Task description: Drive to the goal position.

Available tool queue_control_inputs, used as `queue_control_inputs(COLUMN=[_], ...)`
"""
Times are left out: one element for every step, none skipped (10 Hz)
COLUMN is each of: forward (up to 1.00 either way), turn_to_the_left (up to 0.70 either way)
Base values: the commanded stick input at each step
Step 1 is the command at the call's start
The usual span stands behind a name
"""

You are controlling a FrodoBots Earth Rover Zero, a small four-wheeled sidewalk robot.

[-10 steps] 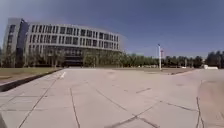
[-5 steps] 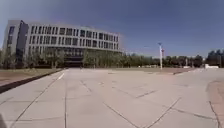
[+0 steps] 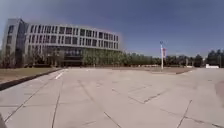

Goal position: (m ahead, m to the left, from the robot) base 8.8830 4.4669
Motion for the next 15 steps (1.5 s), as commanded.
queue_control_inputs(forward=[0.7,0.7,0.7,0.7,0.7,0.7,0.7,0.7,0.7,0.7,0.7,0.7,0.7,0.7,0.7], turn_to_the_left=[0.0,0.0,0.0,0.0,0.0,0.0,0.0,0.0,0.0,0.0,0.0,0.0,0.0,0.0,0.0])
